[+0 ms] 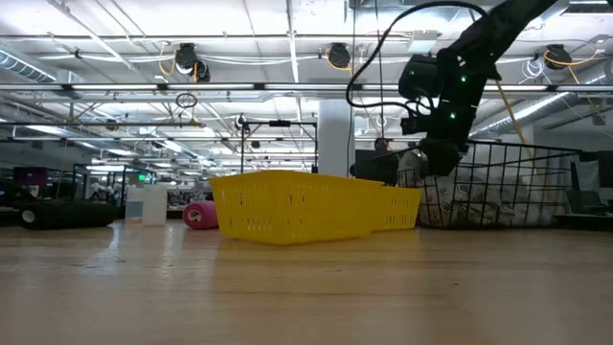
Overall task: Pick & place medical supplies in basket/bin
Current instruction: Put the hospital gown into the black wire basket, then adjust the black wire basket
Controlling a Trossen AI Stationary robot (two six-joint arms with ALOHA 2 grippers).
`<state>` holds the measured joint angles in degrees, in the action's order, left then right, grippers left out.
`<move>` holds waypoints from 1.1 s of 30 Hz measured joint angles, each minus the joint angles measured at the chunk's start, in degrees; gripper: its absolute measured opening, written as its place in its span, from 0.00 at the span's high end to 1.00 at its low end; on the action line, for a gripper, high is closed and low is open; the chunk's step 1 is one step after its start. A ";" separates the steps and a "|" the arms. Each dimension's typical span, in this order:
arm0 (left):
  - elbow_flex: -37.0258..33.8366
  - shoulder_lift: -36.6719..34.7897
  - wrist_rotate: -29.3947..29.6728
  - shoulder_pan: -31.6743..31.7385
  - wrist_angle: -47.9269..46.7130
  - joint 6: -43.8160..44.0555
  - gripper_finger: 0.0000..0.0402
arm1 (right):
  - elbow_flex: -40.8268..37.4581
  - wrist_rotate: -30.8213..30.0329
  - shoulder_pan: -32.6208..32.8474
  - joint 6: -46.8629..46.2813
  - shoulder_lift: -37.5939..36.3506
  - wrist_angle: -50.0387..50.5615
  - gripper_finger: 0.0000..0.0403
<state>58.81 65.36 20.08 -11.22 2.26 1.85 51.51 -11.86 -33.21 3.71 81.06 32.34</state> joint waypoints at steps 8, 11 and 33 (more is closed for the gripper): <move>0.00 0.00 0.00 0.00 0.06 -0.07 0.67 | 0.61 0.00 -0.08 0.16 -0.64 -0.17 0.97; 0.00 0.00 0.00 0.00 0.11 -0.08 0.67 | 1.23 0.13 0.31 0.12 -2.85 0.69 0.97; -0.02 0.00 3.17 0.00 0.02 -0.14 0.67 | 1.31 14.49 20.28 -13.94 -33.73 28.65 1.00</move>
<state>58.79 65.36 23.24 -11.22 2.28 1.72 52.82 2.63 -12.93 -10.24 47.33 60.99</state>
